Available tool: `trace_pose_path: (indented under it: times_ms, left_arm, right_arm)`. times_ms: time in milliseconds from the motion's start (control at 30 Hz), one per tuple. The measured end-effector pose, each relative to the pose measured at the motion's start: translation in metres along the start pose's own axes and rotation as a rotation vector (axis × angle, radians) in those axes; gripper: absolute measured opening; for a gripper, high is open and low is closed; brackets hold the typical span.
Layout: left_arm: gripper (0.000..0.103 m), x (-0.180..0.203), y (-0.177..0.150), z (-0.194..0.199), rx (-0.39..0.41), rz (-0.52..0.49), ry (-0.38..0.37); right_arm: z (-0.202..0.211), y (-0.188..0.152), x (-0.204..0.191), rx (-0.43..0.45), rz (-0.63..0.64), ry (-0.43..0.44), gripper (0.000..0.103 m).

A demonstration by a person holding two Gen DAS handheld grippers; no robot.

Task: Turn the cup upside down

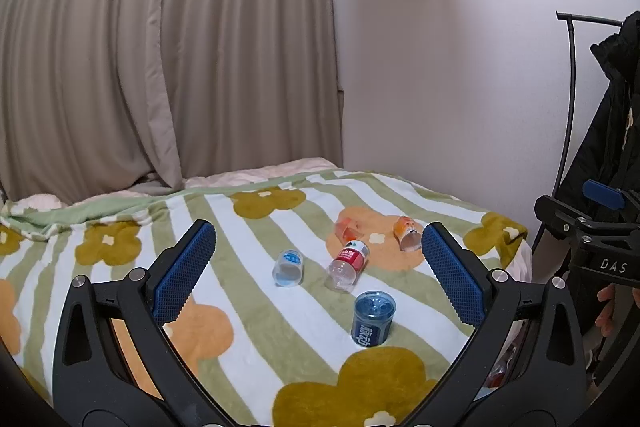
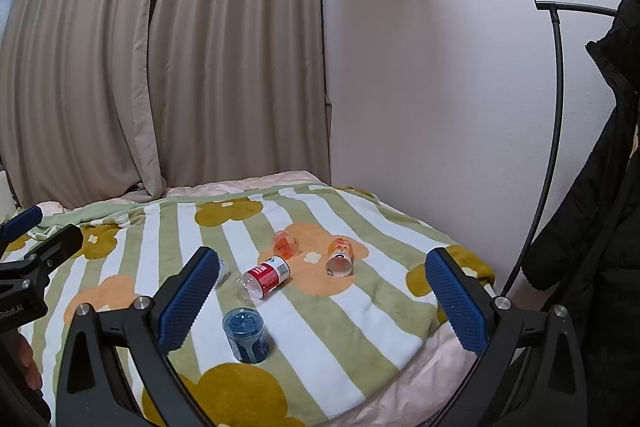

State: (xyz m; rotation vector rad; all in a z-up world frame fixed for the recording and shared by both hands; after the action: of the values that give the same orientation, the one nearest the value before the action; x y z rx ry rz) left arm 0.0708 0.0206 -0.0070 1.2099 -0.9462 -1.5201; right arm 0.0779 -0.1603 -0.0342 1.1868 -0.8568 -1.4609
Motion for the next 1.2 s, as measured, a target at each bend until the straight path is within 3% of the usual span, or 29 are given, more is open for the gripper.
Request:
trace_pose_path:
  times_ms: [1200]
  left_arm:
    - [0.103,0.008,0.0,0.003,0.012,0.0,-0.004]
  right_arm:
    - [-0.002,0.001,0.011,0.016,0.003,-0.029,0.103]
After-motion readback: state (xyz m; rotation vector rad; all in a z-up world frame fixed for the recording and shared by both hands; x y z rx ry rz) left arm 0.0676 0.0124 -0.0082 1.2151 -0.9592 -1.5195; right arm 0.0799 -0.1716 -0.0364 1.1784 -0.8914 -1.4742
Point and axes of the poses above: each gripper's, at about its wrist camera, not at the fingertips, and z roughly against the way its jaws point, x to its right, y to its top, the point moved 8 cm from there along -z, roughly the way its jaws point, and after that the axes turned 13 degrees about -z, right-handed, at the moved point
